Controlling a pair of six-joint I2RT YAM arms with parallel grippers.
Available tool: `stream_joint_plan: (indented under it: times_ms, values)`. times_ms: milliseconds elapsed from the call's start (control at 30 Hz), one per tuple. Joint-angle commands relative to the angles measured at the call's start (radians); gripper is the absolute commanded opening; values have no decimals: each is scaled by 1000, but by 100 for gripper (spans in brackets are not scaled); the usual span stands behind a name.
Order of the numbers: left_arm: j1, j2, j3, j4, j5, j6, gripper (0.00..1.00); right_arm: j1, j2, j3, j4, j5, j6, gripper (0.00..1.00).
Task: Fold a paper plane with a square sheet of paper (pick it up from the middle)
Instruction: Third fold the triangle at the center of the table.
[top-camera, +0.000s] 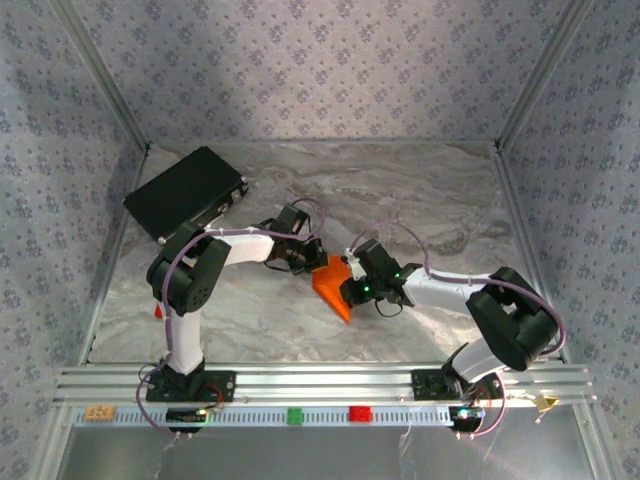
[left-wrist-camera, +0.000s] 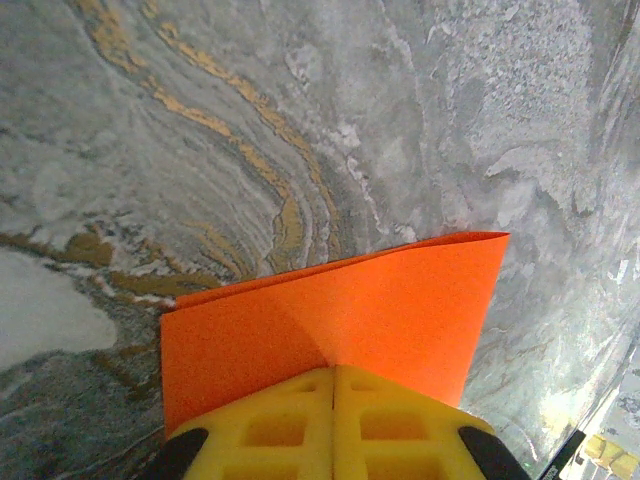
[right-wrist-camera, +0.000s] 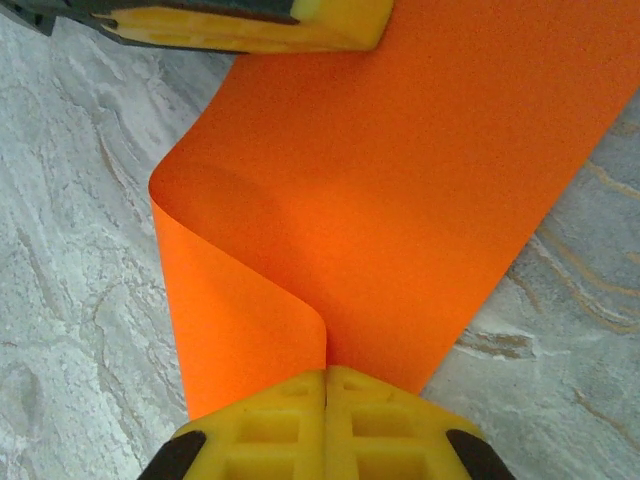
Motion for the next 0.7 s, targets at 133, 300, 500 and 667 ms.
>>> stream_joint_plan:
  times_ms: [133, 300, 500, 667]
  values:
    - [-3, -3, -21, -46, -34, -4, 6, -6, 16, 23, -18, 25, -9, 2]
    - [-2, -3, -19, -48, -33, -3, 6, -6, 25, 26, -20, 24, -10, 2]
    - [-3, -1, -18, -48, -32, -4, 6, -6, 29, 23, -22, 29, -9, 2]
    - [-3, -1, -19, -48, -32, -4, 6, -5, 35, 19, -25, 30, -8, 2]
